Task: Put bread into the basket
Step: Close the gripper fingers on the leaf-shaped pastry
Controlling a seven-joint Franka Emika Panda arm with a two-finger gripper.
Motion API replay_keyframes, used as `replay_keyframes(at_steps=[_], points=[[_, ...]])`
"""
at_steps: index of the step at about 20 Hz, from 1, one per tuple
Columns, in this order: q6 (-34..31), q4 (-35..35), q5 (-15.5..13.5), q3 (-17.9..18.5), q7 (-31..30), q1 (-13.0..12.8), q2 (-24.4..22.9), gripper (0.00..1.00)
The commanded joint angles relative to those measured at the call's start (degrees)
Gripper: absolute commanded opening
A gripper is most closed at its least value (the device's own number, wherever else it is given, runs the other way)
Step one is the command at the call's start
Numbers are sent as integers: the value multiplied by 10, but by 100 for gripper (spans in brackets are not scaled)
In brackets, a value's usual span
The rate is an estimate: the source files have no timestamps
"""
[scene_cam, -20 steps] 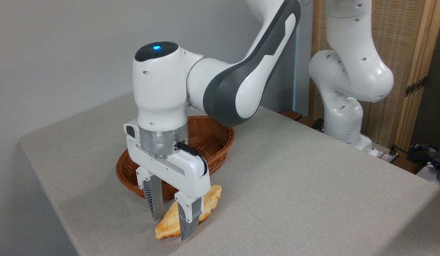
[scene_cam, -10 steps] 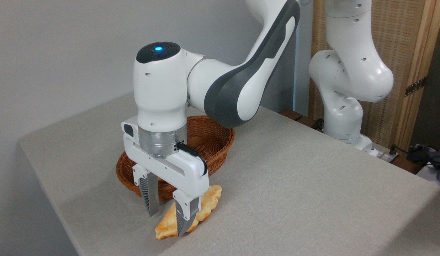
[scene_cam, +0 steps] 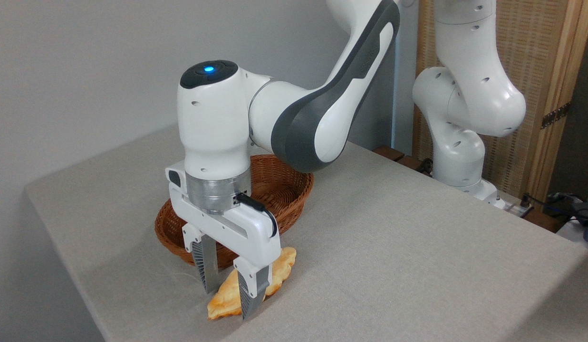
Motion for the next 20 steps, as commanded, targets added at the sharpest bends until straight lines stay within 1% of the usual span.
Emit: replay_keyframes(at_steps=[1,17,20], points=[[-10,-1,7,3,9,-1,-4,40],[-15,0,7,3,9,-1,-7,39],[-14,4,6,8,11,0,-10,39]])
